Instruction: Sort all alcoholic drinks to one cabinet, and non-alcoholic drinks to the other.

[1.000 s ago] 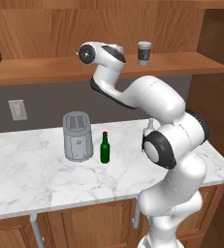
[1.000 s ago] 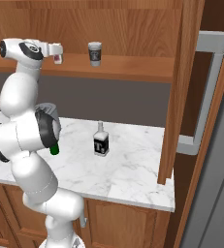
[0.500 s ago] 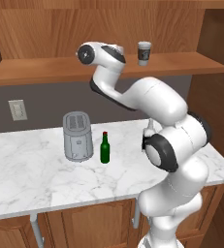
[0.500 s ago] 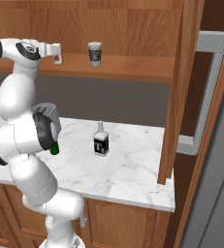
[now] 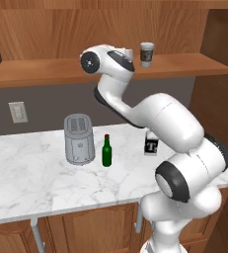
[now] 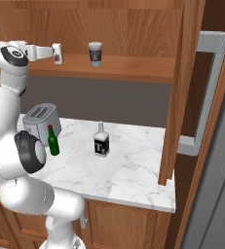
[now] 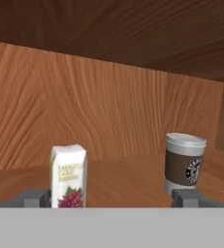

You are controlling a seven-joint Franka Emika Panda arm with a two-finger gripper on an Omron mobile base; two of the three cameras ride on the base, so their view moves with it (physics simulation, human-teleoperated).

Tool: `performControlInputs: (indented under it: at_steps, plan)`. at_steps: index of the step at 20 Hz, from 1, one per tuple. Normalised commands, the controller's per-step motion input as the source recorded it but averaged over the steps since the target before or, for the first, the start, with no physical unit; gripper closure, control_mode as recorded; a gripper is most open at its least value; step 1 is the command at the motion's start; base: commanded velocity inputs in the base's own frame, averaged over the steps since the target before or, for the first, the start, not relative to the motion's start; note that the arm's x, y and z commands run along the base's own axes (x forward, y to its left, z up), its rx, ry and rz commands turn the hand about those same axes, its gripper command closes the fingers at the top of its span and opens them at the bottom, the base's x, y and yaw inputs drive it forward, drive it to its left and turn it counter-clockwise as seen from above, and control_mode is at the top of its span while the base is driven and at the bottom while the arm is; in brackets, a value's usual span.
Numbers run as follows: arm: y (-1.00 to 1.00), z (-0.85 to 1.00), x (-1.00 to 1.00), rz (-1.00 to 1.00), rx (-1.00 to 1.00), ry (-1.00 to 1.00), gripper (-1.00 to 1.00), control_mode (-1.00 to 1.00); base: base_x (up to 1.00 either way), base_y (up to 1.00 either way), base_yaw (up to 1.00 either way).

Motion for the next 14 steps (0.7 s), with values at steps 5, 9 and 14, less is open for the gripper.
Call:
performControlInputs:
  at_steps: [5, 9, 14]
  plan:
    - [-0.19, 0.27, -1.00, 0.00, 0.03, -0.02, -1.00, -1.00, 0.00, 0.00, 0.00]
    - [0.00, 0.14, -1.00, 0.01, 0.05, 0.00, -1.00, -1.00, 0.00, 0.00, 0.00]
    - [0.00, 0.03, -1.00, 0.02, 0.06, 0.06, -1.00, -1.00, 0.00, 0.00, 0.00]
